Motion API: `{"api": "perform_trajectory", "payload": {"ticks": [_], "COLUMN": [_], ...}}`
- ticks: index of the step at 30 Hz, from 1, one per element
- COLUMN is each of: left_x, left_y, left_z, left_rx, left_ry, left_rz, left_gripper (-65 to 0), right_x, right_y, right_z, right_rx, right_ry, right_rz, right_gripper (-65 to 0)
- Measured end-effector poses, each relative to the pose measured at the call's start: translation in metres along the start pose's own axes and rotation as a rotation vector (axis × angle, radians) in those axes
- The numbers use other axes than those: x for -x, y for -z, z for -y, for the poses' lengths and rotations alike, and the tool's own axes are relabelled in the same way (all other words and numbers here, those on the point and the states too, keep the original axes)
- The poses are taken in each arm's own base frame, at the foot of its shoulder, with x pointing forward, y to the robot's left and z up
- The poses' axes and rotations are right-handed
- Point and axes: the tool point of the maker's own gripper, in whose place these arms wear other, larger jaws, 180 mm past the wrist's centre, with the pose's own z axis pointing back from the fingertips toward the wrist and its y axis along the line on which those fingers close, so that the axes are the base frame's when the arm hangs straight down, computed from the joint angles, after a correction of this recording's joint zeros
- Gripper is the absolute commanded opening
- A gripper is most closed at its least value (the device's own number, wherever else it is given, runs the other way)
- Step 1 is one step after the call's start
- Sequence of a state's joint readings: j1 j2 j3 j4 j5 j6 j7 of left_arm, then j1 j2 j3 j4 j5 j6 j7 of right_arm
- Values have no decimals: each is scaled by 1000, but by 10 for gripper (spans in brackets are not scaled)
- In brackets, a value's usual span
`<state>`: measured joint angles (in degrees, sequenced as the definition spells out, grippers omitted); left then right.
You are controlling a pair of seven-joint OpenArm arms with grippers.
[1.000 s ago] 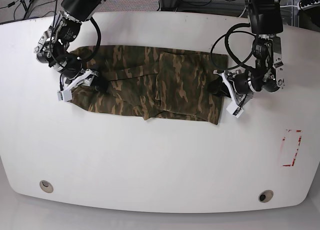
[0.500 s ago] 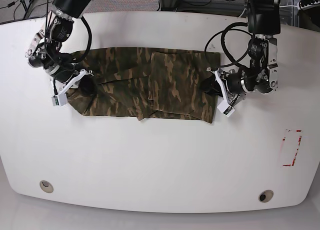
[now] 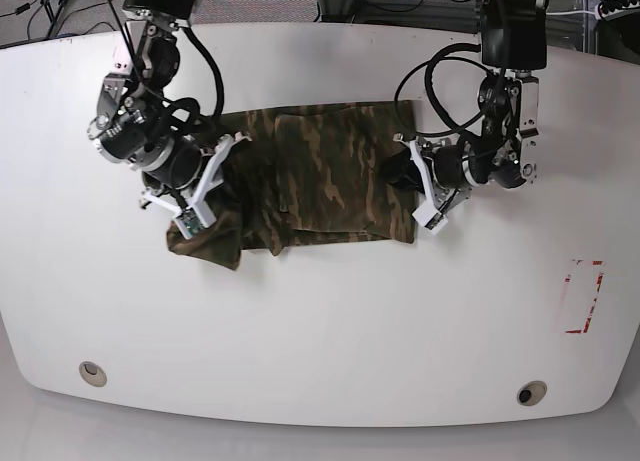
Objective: Fold the T-shirt properly
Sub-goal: 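Fold the held end with the right gripper over onto the left-folded half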
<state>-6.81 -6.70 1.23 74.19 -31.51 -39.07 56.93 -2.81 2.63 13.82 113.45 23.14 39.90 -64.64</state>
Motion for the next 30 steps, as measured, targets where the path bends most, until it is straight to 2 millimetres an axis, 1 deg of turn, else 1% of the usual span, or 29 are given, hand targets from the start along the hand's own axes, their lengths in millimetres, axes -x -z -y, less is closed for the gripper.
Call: {"api": "perform_trajectory", "payload": {"ticks": [3, 4, 5, 6, 7, 12, 14, 18, 21, 24, 25, 26, 27, 30], "left_x": [0, 0, -1, -1, -1, -1, -1, -1, -1, -1, 0, -1, -1, -2], "left_y": [5, 6, 6, 6, 6, 6, 6, 6, 6, 6, 6, 6, 6, 6], "left_z": [4, 5, 5, 4, 4, 3, 3, 4, 3, 3, 3, 4, 4, 4], "left_rx": [-1, -3, -4, -8, -8, -11, -11, -11, -12, -12, -12, -11, -11, -10], "left_ry": [-2, -12, -18, -30, -36, -50, -50, -50, -52, -53, -53, -53, -55, -56], "left_rz": [-22, -22, -16, -13, -11, -9, -9, -9, -9, -9, -9, -5, -2, 5], "left_gripper": [-529, -529, -529, -529, -529, -529, -529, -529, -529, -529, -529, -529, -529, -529], "right_x": [-8, -13, -16, -20, -24, -32, -37, -43, -42, -44, -46, -47, -47, -47], "right_y": [8, 12, 13, 17, 18, 26, 27, 29, 30, 34, 34, 35, 37, 42], "right_z": [-17, -26, -29, -39, -44, -75, -83, -88, -93, -110, -118, -121, -129, -136], "right_rx": [-33, -58, -63, -89, -100, -175, -198, -206, -213, -250, -273, -282, -308, -332], "right_ry": [-38, -58, -61, -78, -85, -106, -103, -99, -115, -134, -137, -133, -125, -101], "right_rz": [-2, 4, 11, 19, 28, 55, 76, 91, 81, 76, 79, 81, 83, 90], "right_gripper": [-650, -650, -650, -650, -650, -650, -650, -650, -650, -650, -650, -650, -644, -614]}}
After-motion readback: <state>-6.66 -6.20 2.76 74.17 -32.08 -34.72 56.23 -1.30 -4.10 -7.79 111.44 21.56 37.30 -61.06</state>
